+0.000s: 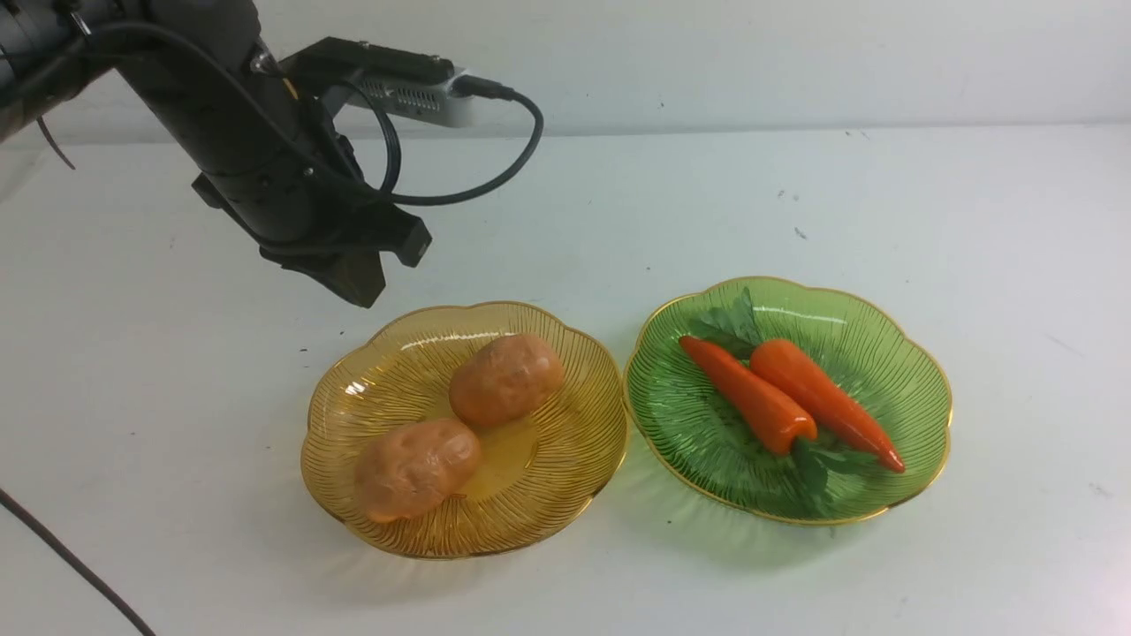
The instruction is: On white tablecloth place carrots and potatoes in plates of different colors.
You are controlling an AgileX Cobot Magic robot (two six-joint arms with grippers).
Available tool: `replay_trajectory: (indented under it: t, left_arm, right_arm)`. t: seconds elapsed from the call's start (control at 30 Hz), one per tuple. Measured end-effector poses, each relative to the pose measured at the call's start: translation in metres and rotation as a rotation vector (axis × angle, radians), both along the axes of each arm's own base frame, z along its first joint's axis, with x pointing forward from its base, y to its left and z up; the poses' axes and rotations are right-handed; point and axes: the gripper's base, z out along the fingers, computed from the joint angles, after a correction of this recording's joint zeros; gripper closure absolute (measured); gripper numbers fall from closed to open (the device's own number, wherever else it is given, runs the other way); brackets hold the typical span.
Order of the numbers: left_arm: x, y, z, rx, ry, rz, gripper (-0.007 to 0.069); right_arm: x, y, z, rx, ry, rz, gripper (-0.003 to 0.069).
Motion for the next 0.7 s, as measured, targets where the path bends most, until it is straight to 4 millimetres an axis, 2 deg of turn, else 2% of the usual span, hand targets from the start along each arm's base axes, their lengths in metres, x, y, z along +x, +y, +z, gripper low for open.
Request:
replay_trajectory:
  t: [0.1, 0.17, 0.43, 0.57, 0.63, 0.7]
  left_arm:
    - [0.0, 0.0, 0.0, 0.0, -0.001, 0.0, 0.0627]
    - [-0.002, 0.001, 0.003, -0.001, -0.009, 0.0, 0.0627]
    - [-0.027, 0.008, 0.043, -0.017, -0.12, 0.001, 0.0627]
    - [-0.053, 0.015, 0.071, -0.039, -0.199, 0.007, 0.0627]
    - [-0.077, 0.022, 0.084, -0.05, -0.236, 0.008, 0.0627]
    - [-0.112, 0.031, 0.091, -0.056, -0.265, 0.007, 0.0627]
  right_arm:
    - [0.002, -0.001, -0.02, -0.083, 0.063, -0.01, 0.0676]
    - [0.003, -0.001, -0.025, -0.129, 0.081, -0.013, 0.0676]
    - [0.002, -0.001, -0.035, -0.199, 0.183, -0.002, 0.0676]
    - [0.001, -0.001, -0.039, -0.2, 0.215, 0.004, 0.0676]
    - [0.001, -0.001, -0.039, -0.198, 0.217, 0.005, 0.0676]
    - [0.001, -0.001, -0.039, -0.198, 0.218, 0.005, 0.0676]
